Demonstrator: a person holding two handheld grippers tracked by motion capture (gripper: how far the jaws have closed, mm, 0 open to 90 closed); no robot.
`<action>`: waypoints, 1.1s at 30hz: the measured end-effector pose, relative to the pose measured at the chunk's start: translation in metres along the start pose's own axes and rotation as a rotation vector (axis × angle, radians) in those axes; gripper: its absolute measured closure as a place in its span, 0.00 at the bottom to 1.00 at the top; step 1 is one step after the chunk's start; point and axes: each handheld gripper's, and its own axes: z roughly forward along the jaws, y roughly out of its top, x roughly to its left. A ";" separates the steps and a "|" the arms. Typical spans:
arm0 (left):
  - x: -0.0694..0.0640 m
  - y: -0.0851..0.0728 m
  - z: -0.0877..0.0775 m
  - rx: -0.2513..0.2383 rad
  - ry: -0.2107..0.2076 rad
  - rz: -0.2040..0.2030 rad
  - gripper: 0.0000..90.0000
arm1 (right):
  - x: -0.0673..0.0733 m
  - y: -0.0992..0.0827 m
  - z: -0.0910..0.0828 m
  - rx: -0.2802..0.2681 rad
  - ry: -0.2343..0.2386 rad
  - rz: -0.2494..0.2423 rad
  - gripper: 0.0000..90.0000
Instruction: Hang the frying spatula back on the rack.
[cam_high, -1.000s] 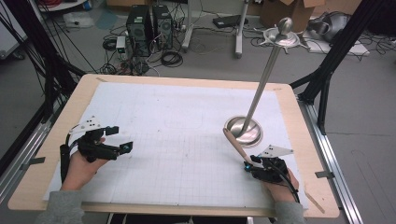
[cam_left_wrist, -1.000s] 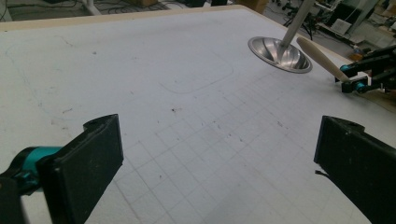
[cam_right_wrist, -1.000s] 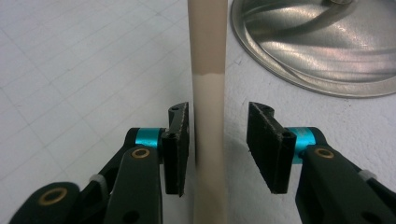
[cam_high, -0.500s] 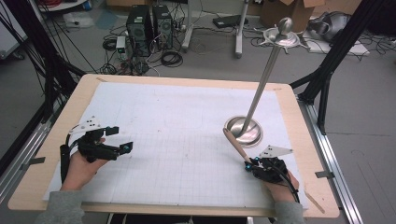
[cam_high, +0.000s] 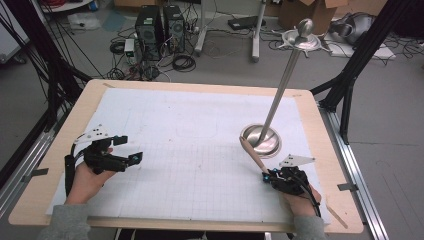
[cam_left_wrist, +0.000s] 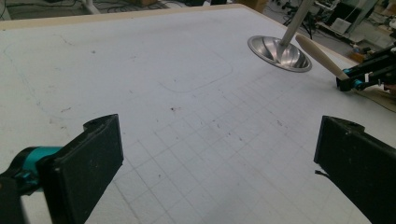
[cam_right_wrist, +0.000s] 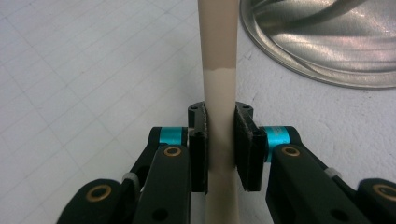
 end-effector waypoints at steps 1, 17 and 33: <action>0.000 0.000 0.000 0.001 -0.002 -0.002 0.02 | 0.000 0.000 0.000 -0.003 -0.003 -0.008 0.86; 0.001 0.000 0.000 0.002 0.000 -0.003 0.02 | -0.001 0.006 -0.012 -0.090 0.038 -0.021 0.87; 0.000 -0.003 0.002 0.011 0.008 -0.002 0.02 | -0.025 0.014 -0.042 -0.191 0.085 0.005 0.87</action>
